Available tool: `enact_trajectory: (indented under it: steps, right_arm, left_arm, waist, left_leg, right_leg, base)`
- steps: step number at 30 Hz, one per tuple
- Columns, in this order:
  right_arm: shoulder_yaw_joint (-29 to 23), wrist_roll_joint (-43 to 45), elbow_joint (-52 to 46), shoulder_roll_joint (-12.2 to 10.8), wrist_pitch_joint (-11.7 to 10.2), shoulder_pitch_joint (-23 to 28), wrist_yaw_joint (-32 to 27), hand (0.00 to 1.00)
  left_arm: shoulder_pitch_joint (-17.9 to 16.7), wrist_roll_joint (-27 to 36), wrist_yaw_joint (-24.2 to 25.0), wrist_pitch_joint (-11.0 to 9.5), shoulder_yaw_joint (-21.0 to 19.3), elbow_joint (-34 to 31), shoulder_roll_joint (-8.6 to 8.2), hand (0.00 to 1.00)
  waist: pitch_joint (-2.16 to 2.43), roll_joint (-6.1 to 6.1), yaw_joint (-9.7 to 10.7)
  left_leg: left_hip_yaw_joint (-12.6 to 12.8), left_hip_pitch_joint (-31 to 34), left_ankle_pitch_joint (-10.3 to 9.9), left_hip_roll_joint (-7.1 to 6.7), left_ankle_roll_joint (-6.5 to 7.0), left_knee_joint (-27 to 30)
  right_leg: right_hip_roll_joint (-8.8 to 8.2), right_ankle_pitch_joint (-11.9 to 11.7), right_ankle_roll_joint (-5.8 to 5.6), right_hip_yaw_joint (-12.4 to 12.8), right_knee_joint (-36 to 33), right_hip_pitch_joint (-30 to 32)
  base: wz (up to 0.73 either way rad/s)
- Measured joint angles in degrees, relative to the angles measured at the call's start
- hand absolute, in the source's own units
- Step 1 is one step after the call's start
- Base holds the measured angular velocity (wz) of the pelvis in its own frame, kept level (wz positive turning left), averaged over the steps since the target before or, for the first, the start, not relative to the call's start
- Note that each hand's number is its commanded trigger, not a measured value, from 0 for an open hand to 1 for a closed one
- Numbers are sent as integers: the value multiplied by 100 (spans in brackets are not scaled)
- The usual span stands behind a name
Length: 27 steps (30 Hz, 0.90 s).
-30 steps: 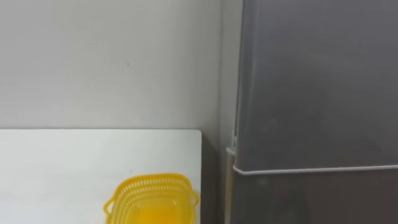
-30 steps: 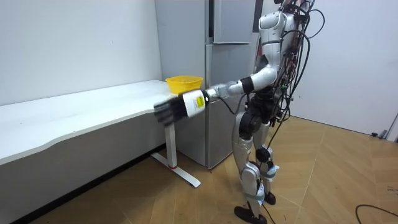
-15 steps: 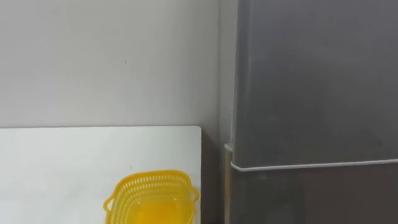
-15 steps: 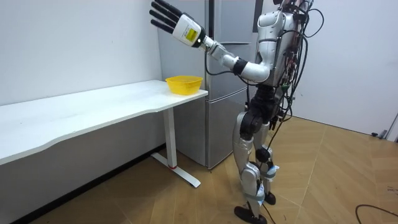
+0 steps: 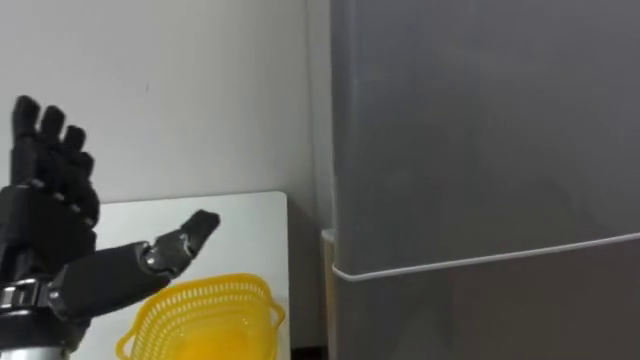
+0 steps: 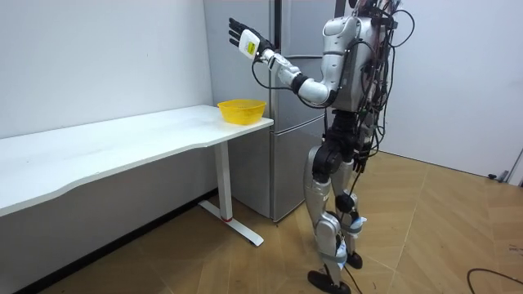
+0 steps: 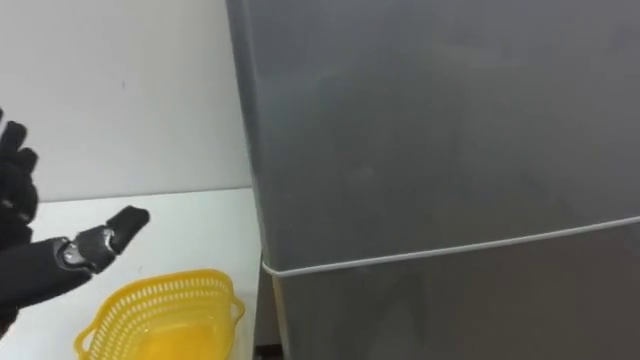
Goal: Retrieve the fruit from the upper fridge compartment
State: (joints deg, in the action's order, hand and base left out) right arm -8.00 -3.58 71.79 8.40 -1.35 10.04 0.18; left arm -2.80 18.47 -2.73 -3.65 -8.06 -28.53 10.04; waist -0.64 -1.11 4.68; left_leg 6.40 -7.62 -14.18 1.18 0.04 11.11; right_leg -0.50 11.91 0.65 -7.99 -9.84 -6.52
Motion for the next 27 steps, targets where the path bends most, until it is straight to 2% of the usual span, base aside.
enact_trajectory:
  steps: [4, 9, 13, 17, 27]
  right_arm:
    - [1, 17, -1, 3, 30, -1, 0, 0]
    - [1, 88, 8, 28, 194, -71, 2, 0]
    - [8, 100, 14, 53, 228, -129, 3, 0]
    - [20, 128, 236, 91, 278, -226, 4, 0]
    - [24, 192, 258, 105, 279, -219, 1, 0]
  left_arm:
    - [97, 31, 497, 175, 50, -1, 3, 0]
    - [223, 237, 985, 380, 199, -1, 10, 0]
    - [250, 237, 1303, 478, 407, -1, 14, 0]
    - [252, 236, 1592, 608, 535, 0, 17, 0]
    - [252, 486, 2135, 636, 675, -5, 20, 0]
  waist:
    - [11, -3, 64]
    - [30, -17, 116]
    - [76, -57, 143]
    - [71, -49, 172]
    - [61, -61, 189]
  left_leg:
    - [135, 4, 0, 14, 0, 3]
    - [143, 7, 0, 18, 0, 8]
    - [149, 2, 0, 17, 0, 12]
    - [149, -6, 0, 25, 0, 17]
    - [208, -3, 0, 29, 0, 12]
  right_leg:
    - [8, -8, 10, 69, -19, 55]
    - [9, -10, 12, 98, -86, 108]
    - [5, -10, 12, 97, -94, 105]
    - [8, -19, 25, 83, -105, 98]
    - [14, -19, 24, 134, -90, 133]
  base:
    - [-11]
    - [-4]
    - [0]
    - [0]
    - [-2]
